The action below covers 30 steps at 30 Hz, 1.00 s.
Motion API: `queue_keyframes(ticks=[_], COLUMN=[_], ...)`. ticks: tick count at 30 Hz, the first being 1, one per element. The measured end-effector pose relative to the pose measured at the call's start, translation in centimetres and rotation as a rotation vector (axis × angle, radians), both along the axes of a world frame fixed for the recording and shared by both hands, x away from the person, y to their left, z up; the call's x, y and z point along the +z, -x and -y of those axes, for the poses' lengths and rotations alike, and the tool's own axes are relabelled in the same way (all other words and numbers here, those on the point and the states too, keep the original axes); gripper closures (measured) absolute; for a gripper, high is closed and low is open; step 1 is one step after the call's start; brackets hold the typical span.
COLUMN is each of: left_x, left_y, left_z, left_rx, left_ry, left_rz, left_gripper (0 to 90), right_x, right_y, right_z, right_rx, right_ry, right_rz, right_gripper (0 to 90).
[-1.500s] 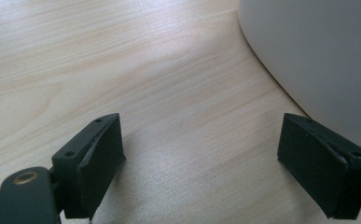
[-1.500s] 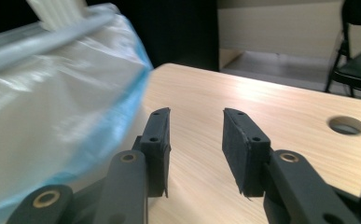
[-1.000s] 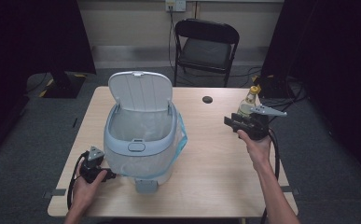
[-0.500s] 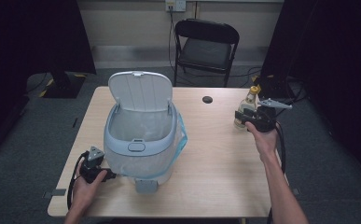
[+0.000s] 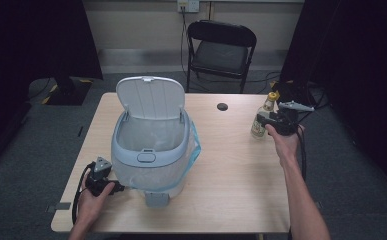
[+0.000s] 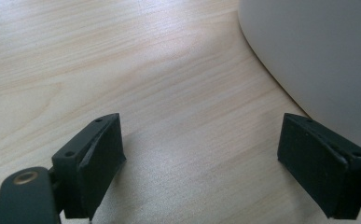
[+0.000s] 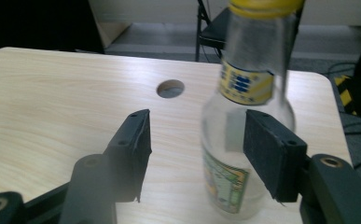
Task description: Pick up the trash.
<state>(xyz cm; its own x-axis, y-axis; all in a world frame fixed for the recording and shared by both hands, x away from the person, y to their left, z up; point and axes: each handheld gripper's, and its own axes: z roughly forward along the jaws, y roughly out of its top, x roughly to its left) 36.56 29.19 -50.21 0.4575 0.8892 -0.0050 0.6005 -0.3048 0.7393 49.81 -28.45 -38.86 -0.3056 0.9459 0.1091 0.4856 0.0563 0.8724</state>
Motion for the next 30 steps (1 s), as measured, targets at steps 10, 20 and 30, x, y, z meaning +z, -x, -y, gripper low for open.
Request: queue_keyframes(ticks=[10,20,30], left_x=[0.0,0.0,0.0], left_y=[0.0,0.0,0.0], left_z=[0.0,0.0,0.0], left_rx=[0.0,0.0,0.0], left_ry=[0.0,0.0,0.002], left_rz=[0.0,0.0,-0.002], left_gripper=[13.7,13.7,13.7], right_x=[0.0,-0.1,-0.5], right_y=[-1.8,-3.4,-3.8], right_z=[0.6,0.4,0.3], right_rx=[-0.077,-0.097,-0.106], right_ry=[0.024,0.085,0.067], right_rz=[0.012,-0.005,0.027], right_gripper=[33.3,34.2,36.1])
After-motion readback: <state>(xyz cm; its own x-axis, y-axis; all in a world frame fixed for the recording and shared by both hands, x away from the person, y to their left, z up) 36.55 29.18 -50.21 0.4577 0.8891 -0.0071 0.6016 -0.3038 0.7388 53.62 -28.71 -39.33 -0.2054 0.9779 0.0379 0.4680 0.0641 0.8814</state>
